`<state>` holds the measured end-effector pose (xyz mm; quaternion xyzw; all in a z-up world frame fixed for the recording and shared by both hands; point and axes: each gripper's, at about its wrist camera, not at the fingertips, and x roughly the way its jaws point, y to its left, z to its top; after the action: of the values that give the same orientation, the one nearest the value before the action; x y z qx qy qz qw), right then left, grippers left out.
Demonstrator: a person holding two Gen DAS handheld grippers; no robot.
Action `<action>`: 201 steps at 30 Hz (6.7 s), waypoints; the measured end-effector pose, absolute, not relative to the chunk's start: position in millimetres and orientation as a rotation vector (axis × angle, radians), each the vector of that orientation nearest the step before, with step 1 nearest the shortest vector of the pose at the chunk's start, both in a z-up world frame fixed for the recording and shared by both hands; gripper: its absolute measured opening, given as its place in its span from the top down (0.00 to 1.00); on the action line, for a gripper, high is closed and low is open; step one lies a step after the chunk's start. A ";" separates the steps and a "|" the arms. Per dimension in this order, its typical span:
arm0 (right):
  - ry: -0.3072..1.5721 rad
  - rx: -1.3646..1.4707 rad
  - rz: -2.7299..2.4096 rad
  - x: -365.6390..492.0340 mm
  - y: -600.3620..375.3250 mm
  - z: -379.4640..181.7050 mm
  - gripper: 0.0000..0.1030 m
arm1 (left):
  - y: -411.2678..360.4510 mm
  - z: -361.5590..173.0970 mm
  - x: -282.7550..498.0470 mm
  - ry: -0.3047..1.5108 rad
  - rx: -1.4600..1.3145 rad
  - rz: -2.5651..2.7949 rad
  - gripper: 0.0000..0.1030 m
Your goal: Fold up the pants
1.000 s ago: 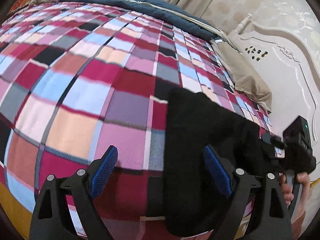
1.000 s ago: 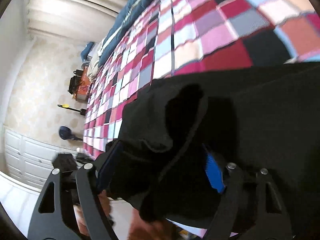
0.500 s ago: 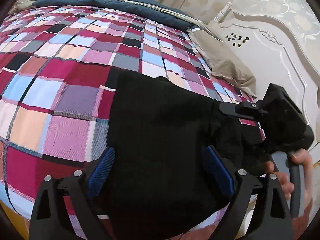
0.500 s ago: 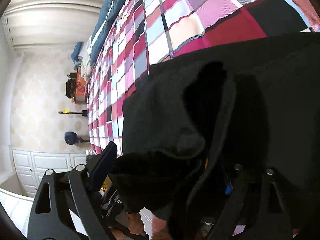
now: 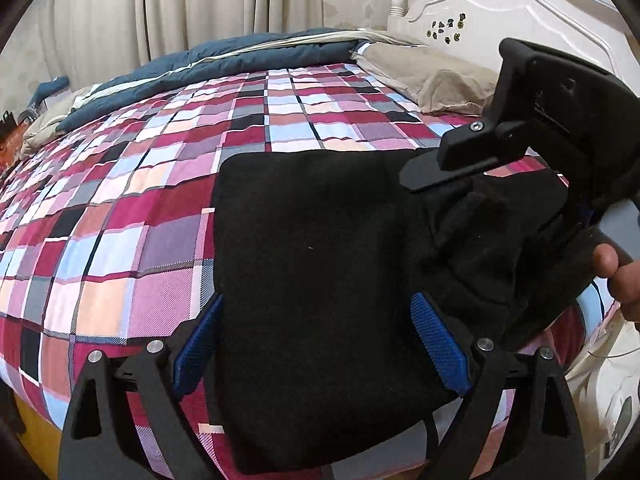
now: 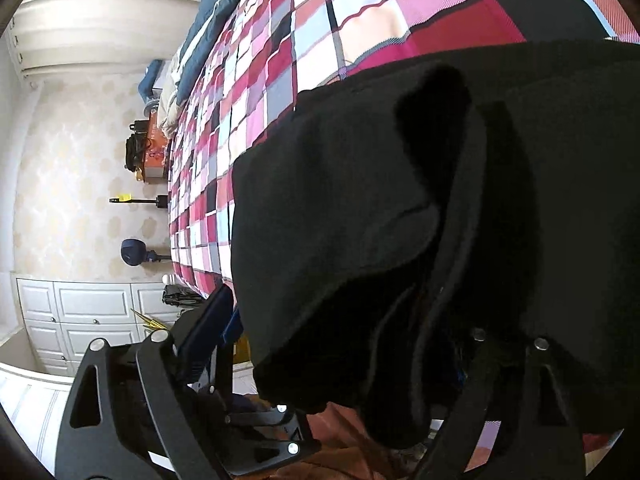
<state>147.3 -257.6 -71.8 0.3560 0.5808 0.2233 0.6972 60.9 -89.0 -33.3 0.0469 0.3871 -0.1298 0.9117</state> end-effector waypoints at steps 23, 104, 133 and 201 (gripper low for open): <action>1.025 0.688 0.427 99.1 -373.2 -20.7 0.89 | -32.6 -10.5 67.7 0.848 -0.403 -0.474 0.12; 0.917 0.765 0.358 48.7 -480.8 -93.7 0.42 | -98.6 -76.9 116.7 1.150 -0.761 -0.764 0.09; 0.944 0.709 0.587 85.2 -343.0 -93.4 0.62 | 20.2 -61.3 88.7 1.042 -0.582 -0.542 0.71; 0.929 0.733 0.634 198.5 -329.5 -85.3 0.67 | 41.5 -35.5 206.1 0.952 -0.342 -0.472 0.74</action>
<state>198.5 -329.5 -85.3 0.3396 0.4303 0.2938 0.7831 206.1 41.5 -35.5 -0.1623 0.4517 -0.2241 0.8482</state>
